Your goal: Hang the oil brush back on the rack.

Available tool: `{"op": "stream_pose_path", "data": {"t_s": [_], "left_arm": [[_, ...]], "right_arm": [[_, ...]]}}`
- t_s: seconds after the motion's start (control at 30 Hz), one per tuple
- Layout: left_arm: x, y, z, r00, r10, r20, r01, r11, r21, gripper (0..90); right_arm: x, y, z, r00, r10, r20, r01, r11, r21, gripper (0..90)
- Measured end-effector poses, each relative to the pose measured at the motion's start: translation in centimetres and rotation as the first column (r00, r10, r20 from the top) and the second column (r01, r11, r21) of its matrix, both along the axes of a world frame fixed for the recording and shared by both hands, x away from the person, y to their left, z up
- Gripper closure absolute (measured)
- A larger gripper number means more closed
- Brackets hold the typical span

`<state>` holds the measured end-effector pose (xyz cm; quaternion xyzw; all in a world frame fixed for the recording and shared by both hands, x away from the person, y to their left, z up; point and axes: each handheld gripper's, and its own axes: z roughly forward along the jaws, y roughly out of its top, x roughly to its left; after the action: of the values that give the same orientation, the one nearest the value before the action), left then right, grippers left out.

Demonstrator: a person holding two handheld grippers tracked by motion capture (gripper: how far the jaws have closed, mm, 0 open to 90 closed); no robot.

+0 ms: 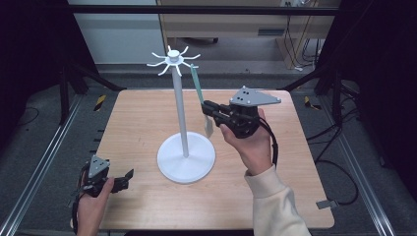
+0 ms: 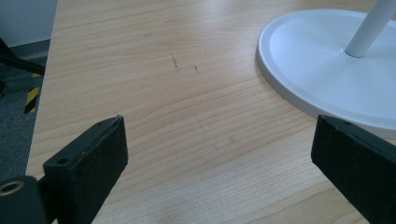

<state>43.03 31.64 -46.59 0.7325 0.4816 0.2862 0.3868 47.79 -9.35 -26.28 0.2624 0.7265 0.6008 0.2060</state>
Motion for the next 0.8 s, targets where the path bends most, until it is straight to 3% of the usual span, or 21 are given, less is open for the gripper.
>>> {"op": "stream_pose_path", "data": {"t_s": [0.27, 0.57, 0.7, 0.8], "left_arm": [[0.0, 0.0, 0.0, 1.0000, -0.003, -0.001, 0.003, 1.0000, -0.002, 3.3], [0.0, 0.0, 0.0, 1.0000, -0.004, -0.001, 0.004, 1.0000, -0.003, 3.3], [0.0, 0.0, 0.0, 1.0000, -0.002, -0.001, 0.002, 1.0000, -0.004, 3.3], [0.0, -0.1, 0.0, 1.0000, -0.002, 0.000, 0.002, 1.0000, -0.002, 3.3]], "right_arm": [[0.4, 0.4, -0.1, 1.0000, 0.006, -0.006, -0.006, 1.000, -0.002, 86.4], [0.5, 0.4, -0.2, 1.0000, 0.000, -0.007, 0.000, 1.000, -0.009, 82.6], [0.0, -0.1, 0.0, 0.9995, -0.029, 0.009, 0.029, 0.999, -0.031, 74.8], [-0.4, -0.5, 0.1, 0.9974, -0.069, 0.020, 0.070, 0.996, -0.059, 63.5]]}}
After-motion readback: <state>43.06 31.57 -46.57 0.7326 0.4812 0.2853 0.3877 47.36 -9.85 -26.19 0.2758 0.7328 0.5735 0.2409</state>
